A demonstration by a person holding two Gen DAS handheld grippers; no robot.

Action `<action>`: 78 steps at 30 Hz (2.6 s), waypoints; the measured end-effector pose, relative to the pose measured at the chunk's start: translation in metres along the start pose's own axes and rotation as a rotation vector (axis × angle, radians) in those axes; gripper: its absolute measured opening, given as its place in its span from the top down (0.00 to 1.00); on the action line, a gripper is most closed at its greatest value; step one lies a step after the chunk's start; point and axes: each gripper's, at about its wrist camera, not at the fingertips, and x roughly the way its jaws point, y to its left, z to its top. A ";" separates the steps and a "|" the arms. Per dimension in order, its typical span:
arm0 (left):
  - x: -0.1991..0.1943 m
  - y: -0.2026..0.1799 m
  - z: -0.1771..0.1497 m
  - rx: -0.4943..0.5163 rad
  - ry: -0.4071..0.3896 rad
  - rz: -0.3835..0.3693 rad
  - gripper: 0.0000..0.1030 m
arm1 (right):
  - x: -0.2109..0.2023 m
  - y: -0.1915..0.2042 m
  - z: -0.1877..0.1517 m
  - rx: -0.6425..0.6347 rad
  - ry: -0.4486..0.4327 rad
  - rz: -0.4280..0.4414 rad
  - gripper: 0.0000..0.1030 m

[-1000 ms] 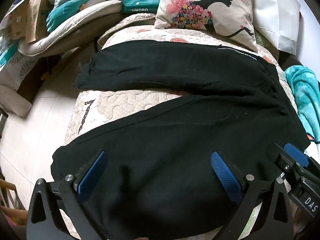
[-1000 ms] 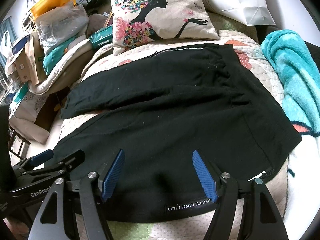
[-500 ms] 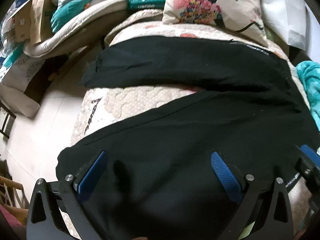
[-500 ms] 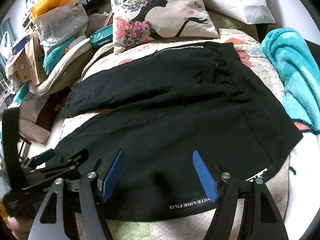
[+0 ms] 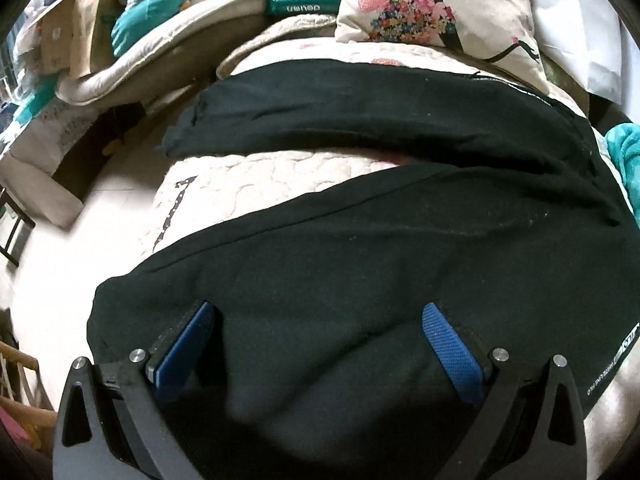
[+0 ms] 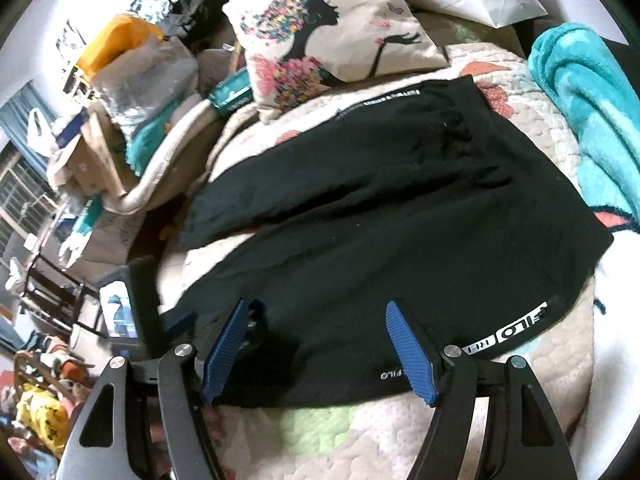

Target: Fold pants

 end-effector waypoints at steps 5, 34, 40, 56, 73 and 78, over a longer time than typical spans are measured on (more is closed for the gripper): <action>0.001 -0.005 0.013 -0.001 0.061 0.034 0.00 | -0.030 -0.002 -0.004 -0.051 -0.075 0.021 0.24; -0.180 0.066 0.080 -0.090 -0.317 -0.005 0.00 | -0.077 -0.013 0.017 -0.097 -0.237 -0.127 0.24; -0.111 0.123 0.121 -0.062 -0.273 -0.027 0.00 | -0.071 0.023 0.070 -0.312 -0.141 -0.096 0.21; 0.082 0.190 0.198 -0.125 -0.095 -0.185 0.00 | 0.120 -0.037 0.240 -0.323 0.099 -0.141 0.21; 0.151 0.150 0.221 0.022 -0.023 -0.285 0.00 | 0.215 -0.034 0.250 -0.498 0.271 -0.063 0.21; 0.156 0.132 0.213 0.105 0.000 -0.332 0.04 | 0.226 -0.036 0.246 -0.528 0.288 -0.058 0.21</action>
